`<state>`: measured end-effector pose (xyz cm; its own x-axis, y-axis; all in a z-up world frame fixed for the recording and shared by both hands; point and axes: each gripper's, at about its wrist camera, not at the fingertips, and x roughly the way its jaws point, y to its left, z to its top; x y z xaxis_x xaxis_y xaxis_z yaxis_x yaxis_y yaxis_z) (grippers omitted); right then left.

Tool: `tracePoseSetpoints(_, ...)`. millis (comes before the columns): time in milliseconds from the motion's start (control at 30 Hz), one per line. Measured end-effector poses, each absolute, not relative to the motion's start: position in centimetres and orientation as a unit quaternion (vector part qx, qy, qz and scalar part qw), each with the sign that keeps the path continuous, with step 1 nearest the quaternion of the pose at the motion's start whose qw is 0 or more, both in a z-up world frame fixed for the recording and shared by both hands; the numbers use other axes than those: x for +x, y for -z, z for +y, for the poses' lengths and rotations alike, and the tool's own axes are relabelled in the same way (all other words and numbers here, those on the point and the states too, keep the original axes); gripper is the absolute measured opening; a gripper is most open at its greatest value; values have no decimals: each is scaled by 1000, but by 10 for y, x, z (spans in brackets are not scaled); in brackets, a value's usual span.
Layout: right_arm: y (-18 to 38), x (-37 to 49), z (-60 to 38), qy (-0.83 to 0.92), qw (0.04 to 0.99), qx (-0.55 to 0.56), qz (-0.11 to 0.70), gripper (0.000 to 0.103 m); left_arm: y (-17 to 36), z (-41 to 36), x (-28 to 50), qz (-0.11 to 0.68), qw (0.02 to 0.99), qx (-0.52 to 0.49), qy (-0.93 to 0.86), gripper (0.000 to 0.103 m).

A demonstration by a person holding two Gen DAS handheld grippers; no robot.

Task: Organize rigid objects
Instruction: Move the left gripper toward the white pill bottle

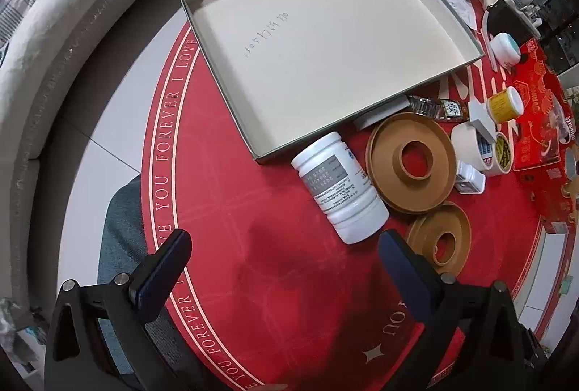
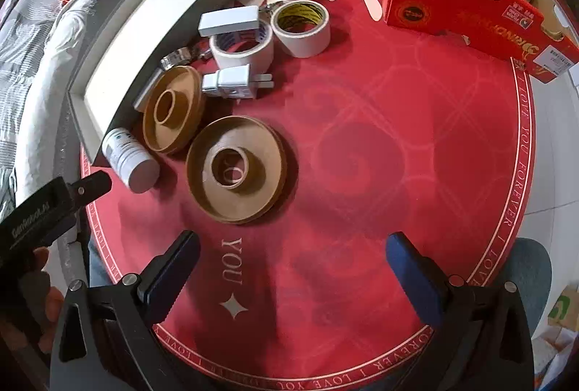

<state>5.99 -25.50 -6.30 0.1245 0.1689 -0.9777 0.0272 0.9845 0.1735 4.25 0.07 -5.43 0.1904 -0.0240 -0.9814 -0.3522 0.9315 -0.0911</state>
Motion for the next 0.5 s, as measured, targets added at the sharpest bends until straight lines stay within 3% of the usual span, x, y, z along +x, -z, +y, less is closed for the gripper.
tracePoseSetpoints(500,76,70,-262,-34,739,66,669,103,58,7,44,625,754,-154,-127,103)
